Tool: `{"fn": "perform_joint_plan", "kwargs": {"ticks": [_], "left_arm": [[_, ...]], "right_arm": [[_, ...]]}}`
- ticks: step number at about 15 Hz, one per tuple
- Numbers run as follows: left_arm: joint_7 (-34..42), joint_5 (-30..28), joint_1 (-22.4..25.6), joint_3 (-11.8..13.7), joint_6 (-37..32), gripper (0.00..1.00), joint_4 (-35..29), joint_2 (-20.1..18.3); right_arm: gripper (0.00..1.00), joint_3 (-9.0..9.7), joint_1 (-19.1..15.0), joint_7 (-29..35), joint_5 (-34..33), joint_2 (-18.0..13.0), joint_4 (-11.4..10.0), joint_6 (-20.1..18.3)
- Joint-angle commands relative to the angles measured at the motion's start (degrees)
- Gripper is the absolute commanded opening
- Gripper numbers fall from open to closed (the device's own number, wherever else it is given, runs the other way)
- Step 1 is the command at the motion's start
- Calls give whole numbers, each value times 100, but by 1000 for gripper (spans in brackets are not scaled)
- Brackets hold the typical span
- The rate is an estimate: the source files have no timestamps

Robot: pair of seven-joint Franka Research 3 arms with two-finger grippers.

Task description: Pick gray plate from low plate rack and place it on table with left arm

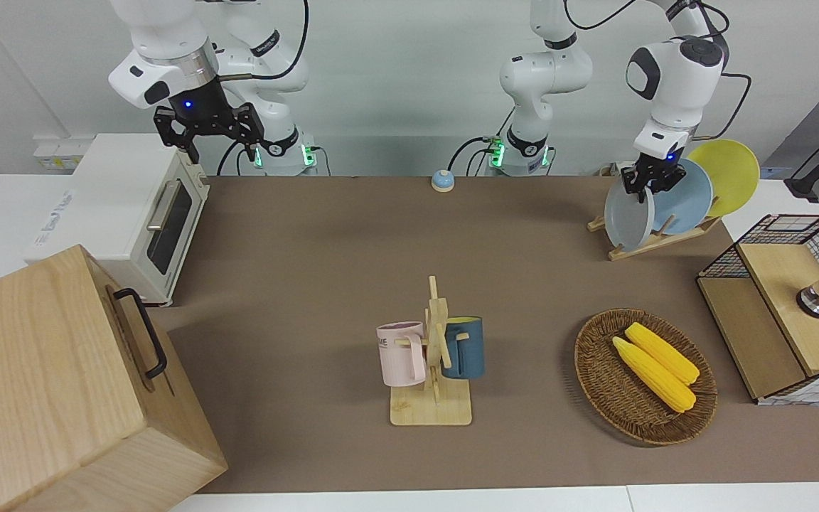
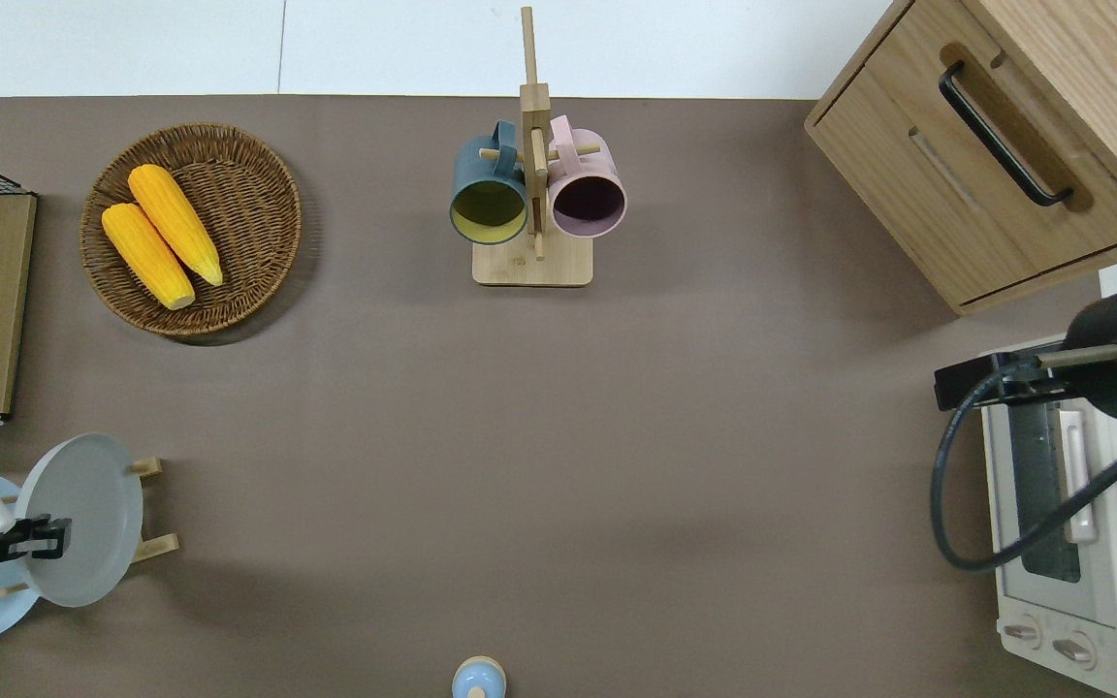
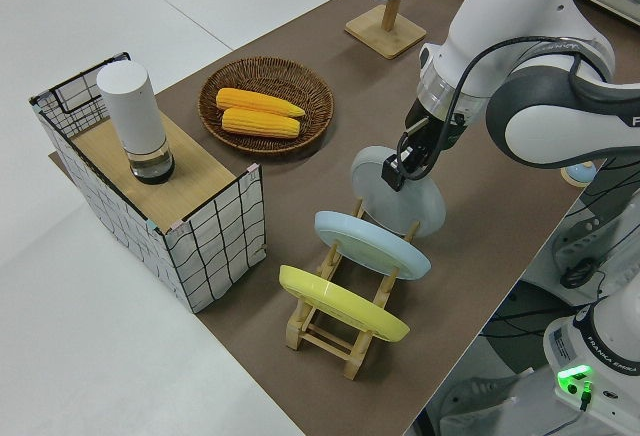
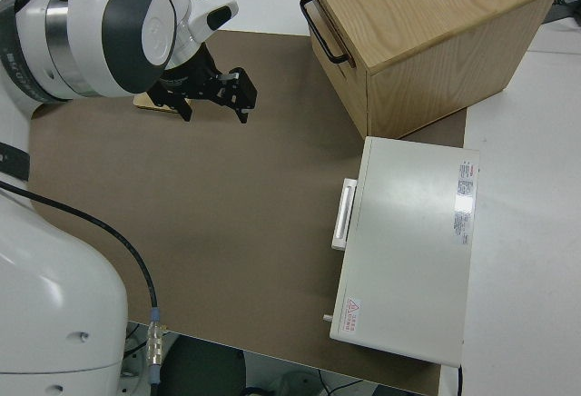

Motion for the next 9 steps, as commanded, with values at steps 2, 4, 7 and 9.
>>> {"fn": "perform_joint_plan", "kwargs": {"ticks": [2, 4, 7, 9], "left_arm": [[-13, 143, -20, -49, -520, 0, 397, -143], [-13, 143, -20, -102, -854, 0, 678, -143], [-21, 143, -28, -233, -1408, 0, 1170, -134], [-39, 99, -28, -269, -1707, 0, 1425, -134]], "right_arm": [[990, 38, -41, -8, 34, -14, 35, -83], [987, 38, -41, -8, 34, -14, 35, -83], [987, 38, -41, 1, 34, -14, 35, -83], [990, 38, -41, 1, 34, -14, 35, -83]]}}
